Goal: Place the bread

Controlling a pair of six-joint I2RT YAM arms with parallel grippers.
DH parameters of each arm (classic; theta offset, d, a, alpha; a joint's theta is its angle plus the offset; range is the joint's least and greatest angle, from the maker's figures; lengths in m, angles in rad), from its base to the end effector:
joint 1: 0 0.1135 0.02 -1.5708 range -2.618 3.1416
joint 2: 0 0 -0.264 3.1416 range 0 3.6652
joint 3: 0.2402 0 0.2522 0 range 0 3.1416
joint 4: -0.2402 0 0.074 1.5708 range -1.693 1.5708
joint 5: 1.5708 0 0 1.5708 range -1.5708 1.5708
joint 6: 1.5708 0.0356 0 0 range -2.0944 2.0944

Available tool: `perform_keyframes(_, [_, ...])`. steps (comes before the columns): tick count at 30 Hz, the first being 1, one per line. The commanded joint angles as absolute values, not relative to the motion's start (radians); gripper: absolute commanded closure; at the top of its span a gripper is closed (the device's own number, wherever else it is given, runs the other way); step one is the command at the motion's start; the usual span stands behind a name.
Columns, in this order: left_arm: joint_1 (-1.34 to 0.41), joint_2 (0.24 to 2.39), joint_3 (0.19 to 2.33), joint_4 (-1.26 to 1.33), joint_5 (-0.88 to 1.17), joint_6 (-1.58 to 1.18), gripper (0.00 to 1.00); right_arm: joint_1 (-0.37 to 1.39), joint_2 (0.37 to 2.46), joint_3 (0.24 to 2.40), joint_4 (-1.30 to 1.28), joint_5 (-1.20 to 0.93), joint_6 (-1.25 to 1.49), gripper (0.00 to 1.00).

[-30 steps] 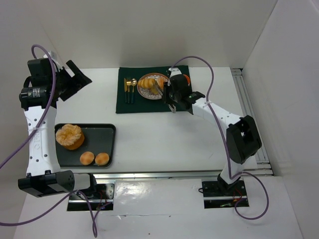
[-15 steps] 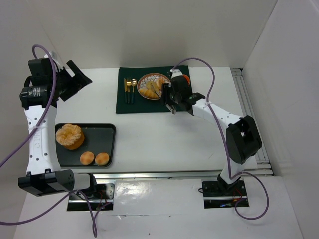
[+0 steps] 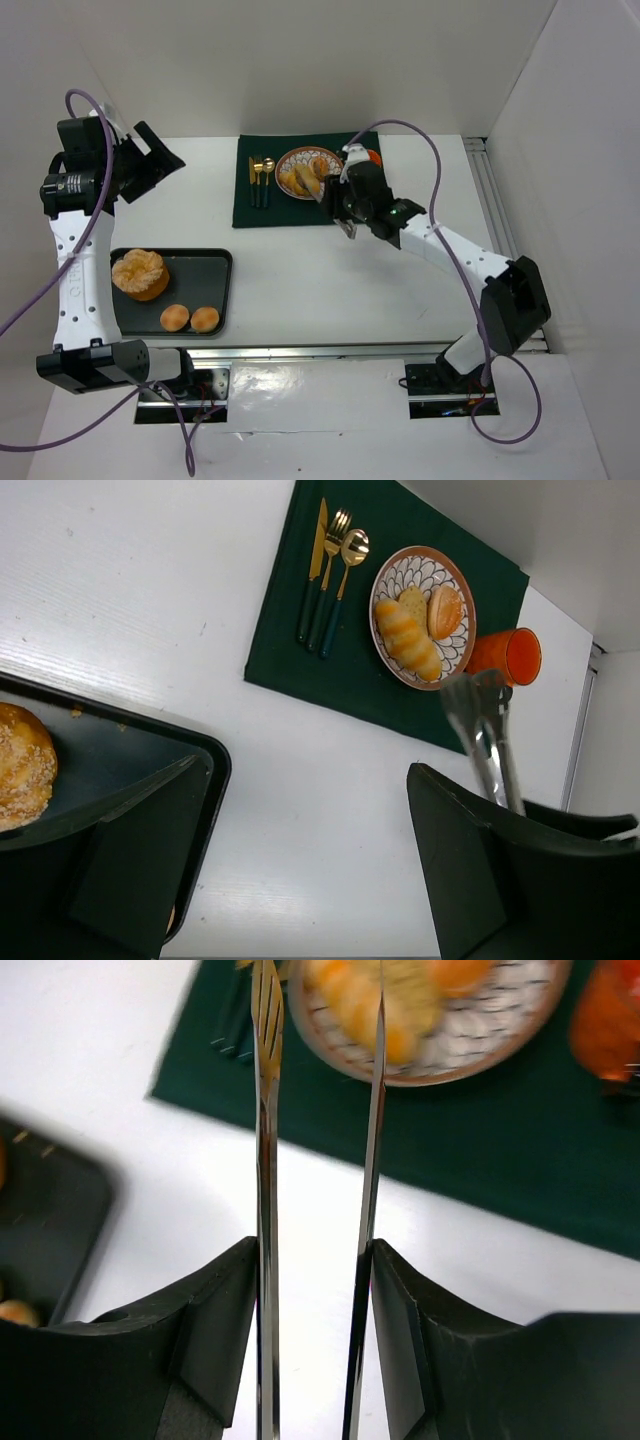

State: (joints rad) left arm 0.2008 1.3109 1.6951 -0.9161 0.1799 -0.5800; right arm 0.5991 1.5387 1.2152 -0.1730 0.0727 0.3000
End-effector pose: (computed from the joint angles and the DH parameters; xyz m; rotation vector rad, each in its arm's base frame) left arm 0.2470 0.0438 0.4608 -0.7050 2.0001 -0.4159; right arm 0.2981 0.2004 0.3042 -0.2679 2.0835 0.4748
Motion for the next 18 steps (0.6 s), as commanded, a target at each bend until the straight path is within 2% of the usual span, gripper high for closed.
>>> perform_keyframes(1, [0.199,1.287,1.678,-0.904,0.179,-0.572,0.05,0.727,1.497,1.155,-0.121,0.051,0.302,0.46])
perform_keyframes(5, [0.199,1.255,1.628,-0.904,0.17,-0.572,0.05,0.875,1.563,1.103,-0.043,0.098,0.373,0.44])
perform_keyframes(11, [0.199,1.236,1.588,-0.904,0.17,-0.563,0.05,0.934,1.667,1.019,0.104,0.156,0.436,0.43])
perform_keyframes(13, [0.199,1.236,1.578,-0.904,0.184,-0.563,0.05,0.934,1.686,1.005,0.114,0.167,0.445,0.34])
perform_keyframes(15, [0.199,1.236,1.578,-0.904,0.184,-0.563,0.05,0.934,1.695,1.021,0.075,0.167,0.445,0.17])
perform_keyframes(18, [0.199,1.236,1.578,-0.904,0.184,-0.563,0.05,0.934,1.664,1.071,-0.027,0.222,0.445,0.02])
